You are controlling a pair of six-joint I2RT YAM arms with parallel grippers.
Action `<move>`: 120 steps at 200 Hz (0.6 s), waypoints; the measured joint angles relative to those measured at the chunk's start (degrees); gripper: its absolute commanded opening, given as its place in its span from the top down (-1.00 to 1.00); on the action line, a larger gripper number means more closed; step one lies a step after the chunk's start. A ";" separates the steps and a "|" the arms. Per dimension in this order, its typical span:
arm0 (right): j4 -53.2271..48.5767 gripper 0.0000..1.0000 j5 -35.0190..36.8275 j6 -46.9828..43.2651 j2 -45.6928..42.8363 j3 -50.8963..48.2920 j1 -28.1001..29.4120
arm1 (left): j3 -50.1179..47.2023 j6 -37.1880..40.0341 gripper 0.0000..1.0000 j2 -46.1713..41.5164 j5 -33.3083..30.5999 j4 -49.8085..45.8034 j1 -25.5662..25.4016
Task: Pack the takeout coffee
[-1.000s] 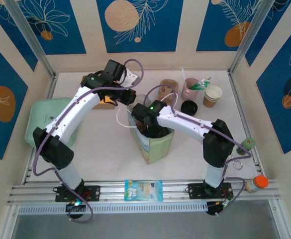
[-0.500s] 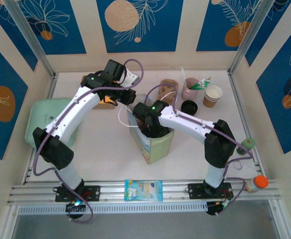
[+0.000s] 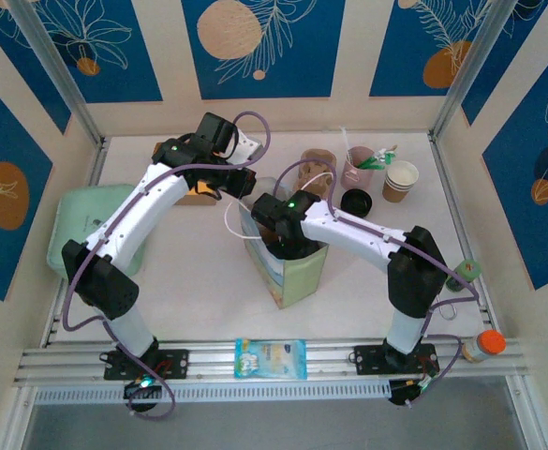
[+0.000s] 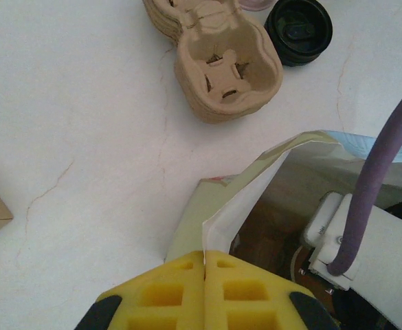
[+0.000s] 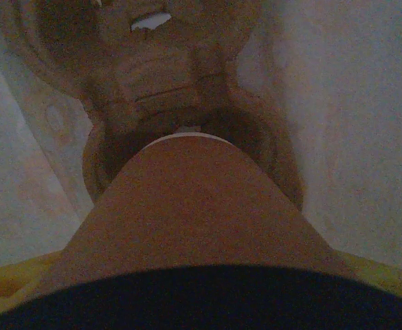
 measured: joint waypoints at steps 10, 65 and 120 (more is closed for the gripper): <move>0.15 0.01 0.00 -0.02 0.00 -0.15 0.00 | -0.07 0.00 1.00 -0.04 0.00 0.00 0.00; 0.61 0.01 0.00 -0.02 0.00 -0.20 0.00 | -0.24 0.02 1.00 -0.20 0.00 0.02 0.00; 0.83 0.02 0.00 -0.02 0.00 -0.22 0.00 | -0.28 0.00 1.00 -0.22 0.00 0.04 0.00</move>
